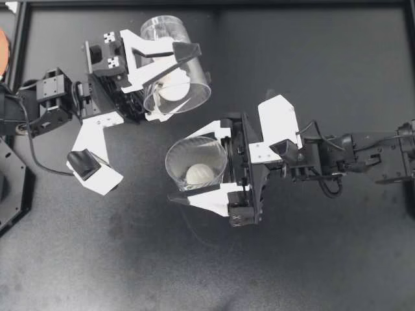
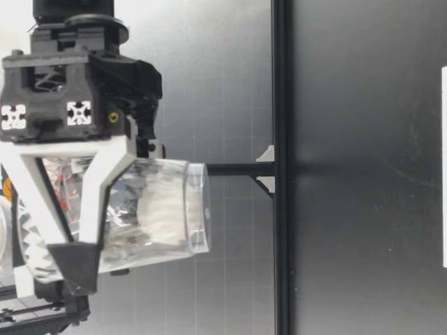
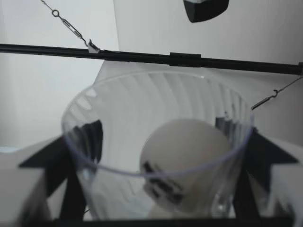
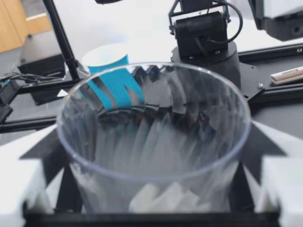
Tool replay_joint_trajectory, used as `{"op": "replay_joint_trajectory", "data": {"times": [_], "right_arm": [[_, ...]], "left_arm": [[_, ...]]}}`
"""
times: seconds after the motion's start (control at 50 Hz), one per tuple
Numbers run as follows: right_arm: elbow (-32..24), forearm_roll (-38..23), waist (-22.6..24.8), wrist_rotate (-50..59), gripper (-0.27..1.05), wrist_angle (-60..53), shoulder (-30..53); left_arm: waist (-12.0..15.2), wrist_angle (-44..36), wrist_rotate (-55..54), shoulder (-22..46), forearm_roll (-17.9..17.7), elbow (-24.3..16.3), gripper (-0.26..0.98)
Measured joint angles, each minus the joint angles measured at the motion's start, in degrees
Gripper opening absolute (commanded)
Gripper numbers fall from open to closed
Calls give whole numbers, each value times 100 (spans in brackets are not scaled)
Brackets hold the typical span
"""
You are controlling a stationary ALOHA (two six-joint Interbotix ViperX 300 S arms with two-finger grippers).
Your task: Transfer one of the two balls in the right glass into the left glass, then transfer it back to the right glass.
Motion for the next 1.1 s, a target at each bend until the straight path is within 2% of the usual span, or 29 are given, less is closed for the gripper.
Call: {"op": "replay_joint_trajectory", "data": {"times": [0.24, 0.4, 0.5, 0.68, 0.76, 0.92, 1.1], "right_arm": [[0, 0, -9, 0, 72, 53, 0], [-9, 0, -9, 0, 72, 132, 9], [-9, 9, -9, -9, 72, 149, 0], [-18, 0, -9, -9, 72, 158, 0], [-9, 0, -9, -44, 72, 167, 0], [193, 0, -9, -211, 72, 369, -79], [729, 26, 0, -501, 72, 501, -545]], "left_arm": [[0, 0, -79, 9, -35, 0, 71], [-79, -9, -545, 9, -404, 62, 71], [-202, -26, -703, 9, -431, 185, 71], [-220, -105, -817, -9, -483, 316, 71], [-246, -105, -1134, -44, -791, 378, 71], [-290, -105, -2188, -246, -1661, 624, 71], [-448, -18, -3762, -738, -2048, 1125, 71]]}}
